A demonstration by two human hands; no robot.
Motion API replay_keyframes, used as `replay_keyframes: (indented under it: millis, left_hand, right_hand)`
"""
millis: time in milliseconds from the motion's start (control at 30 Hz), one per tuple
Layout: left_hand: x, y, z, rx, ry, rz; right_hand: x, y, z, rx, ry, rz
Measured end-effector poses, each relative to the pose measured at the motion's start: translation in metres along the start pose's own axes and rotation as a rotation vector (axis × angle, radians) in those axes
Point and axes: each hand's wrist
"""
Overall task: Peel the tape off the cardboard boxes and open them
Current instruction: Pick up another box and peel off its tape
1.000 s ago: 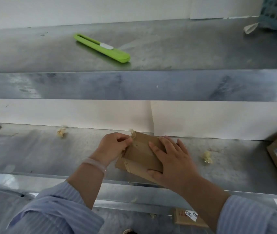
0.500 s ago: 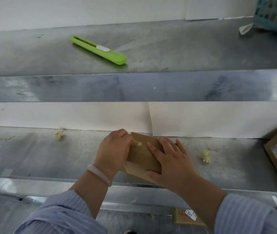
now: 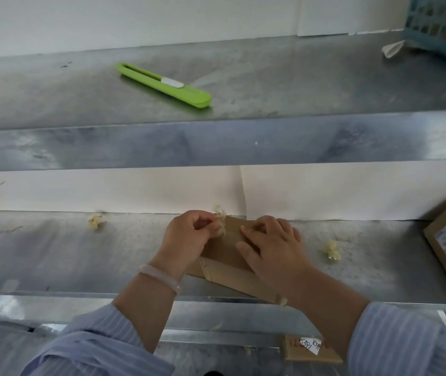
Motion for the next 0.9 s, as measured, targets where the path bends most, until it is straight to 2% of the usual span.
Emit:
replay_keyframes:
  millis: [133,300,433,533,567,633,700,800,900]
  left_hand:
    - [0.003,0.005,-0.001,0.015,-0.085,-0.008]
    - [0.008,0.002,0.002,0.013,-0.216,0.048]
    - [0.014,-0.002,0.013,-0.117,-0.299,0.191]
    - [0.021,-0.006,0.023,-0.159,-0.286,0.213]
    - [0.023,-0.008,0.027,-0.219,-0.258,0.293]
    - [0.026,-0.015,0.033,-0.454,-0.206,0.541]
    - [0.024,-0.023,0.038,-0.598,-0.267,0.693]
    - [0.022,-0.035,0.044,-0.543,-0.374,0.654]
    - [0.022,-0.038,0.047,-0.599,-0.323,0.689]
  right_hand:
    - [-0.005,-0.015,0.025,-0.164,-0.002,0.218]
    - [-0.017,-0.024,0.039,-0.364,0.075,0.276]
    - [-0.020,-0.028,0.041,-0.422,0.177,0.284]
    - [-0.018,-0.032,0.038,-0.418,0.195,0.237]
    - [-0.017,-0.033,0.037,-0.409,0.202,0.216]
    - [-0.017,-0.035,0.034,-0.392,0.209,0.174]
    - [-0.019,-0.036,0.034,-0.383,0.195,0.139]
    - [-0.018,-0.039,0.034,-0.407,0.177,0.135]
    - [-0.007,-0.039,0.029,-0.464,0.241,0.256]
Point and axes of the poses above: each hand's wrist, its own z-axis towards the middle knuckle, its own x-axis out of the back of the hand, y = z × x, and after that the axes turned 12 degrees about x, right-handed
